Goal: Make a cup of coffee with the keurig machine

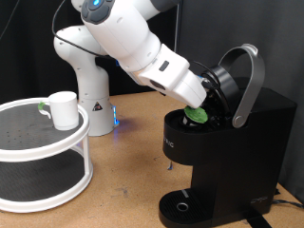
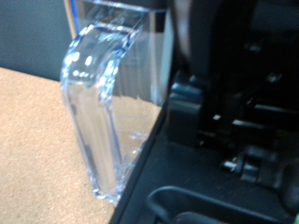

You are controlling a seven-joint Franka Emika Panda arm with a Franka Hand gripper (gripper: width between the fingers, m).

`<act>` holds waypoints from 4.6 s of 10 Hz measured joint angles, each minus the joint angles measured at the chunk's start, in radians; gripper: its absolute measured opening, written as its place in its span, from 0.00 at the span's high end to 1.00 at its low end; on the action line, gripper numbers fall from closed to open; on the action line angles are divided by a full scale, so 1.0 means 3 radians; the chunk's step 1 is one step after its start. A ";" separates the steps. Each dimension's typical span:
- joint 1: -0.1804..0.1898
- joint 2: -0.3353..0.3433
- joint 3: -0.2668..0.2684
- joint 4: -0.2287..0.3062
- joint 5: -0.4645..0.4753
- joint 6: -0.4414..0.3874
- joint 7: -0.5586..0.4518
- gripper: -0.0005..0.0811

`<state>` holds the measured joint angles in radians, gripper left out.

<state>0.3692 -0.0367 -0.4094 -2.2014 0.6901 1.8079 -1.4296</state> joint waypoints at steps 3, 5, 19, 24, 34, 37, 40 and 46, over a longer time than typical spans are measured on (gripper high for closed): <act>0.0000 -0.0010 0.0004 -0.0002 -0.0050 -0.0002 0.0002 0.01; 0.0000 -0.0028 0.0006 -0.0015 -0.0077 -0.0002 0.0002 0.01; -0.0023 -0.0257 -0.0022 -0.0185 0.0408 0.0516 -0.0096 0.01; -0.0056 -0.0249 -0.0040 -0.0130 0.0422 0.0571 -0.0011 0.01; -0.0270 -0.0583 -0.0228 0.0168 0.0407 0.0138 0.0276 0.01; -0.0275 -0.0579 -0.0274 0.0221 0.0408 -0.0014 0.0279 0.01; -0.0231 -0.0563 -0.0241 0.0209 0.0639 -0.0021 0.0275 0.01; -0.0095 -0.0552 0.0000 0.0232 0.0809 0.0161 0.0490 0.01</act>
<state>0.3407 -0.2024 -0.4092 -2.1317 0.9328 1.8561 -1.2828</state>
